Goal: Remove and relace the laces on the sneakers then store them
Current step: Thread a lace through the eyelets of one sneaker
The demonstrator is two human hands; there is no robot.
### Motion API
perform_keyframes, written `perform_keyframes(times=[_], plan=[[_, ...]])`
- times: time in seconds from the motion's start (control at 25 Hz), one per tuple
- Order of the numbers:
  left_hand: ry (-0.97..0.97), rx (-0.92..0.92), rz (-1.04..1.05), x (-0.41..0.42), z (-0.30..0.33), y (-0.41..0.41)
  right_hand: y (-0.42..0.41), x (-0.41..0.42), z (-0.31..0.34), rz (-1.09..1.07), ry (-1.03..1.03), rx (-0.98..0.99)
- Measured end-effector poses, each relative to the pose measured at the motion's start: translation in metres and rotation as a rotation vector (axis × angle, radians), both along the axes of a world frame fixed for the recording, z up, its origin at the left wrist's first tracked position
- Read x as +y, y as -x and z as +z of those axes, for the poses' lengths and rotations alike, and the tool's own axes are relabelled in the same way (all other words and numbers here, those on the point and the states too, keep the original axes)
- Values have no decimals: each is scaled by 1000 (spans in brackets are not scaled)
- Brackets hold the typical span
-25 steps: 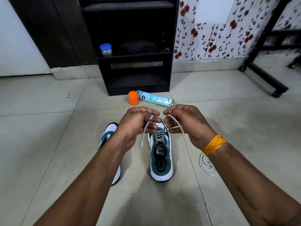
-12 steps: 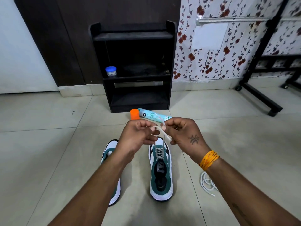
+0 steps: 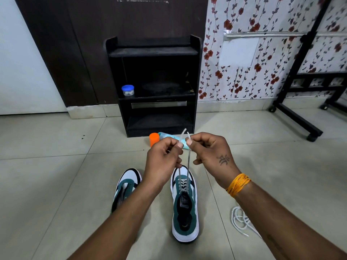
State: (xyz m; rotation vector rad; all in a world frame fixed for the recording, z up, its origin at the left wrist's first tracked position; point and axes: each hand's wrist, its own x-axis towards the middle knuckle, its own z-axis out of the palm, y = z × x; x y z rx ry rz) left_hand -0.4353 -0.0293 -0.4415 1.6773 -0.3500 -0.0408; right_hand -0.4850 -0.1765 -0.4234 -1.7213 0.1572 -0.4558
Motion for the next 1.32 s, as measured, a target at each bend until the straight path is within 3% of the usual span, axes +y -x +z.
perform_keyframes(times=[0.96,1.12,1.32], plan=[[25,-89,30,-9,28,-7,-14,-2,5,-56,-11,-57],[-29,-85,58,-5,15,-14,-13,-6,-7,-74,-28,-36],[-164,-51,114,6,-30,-25,-10,-12,-43,-118,-19,123]])
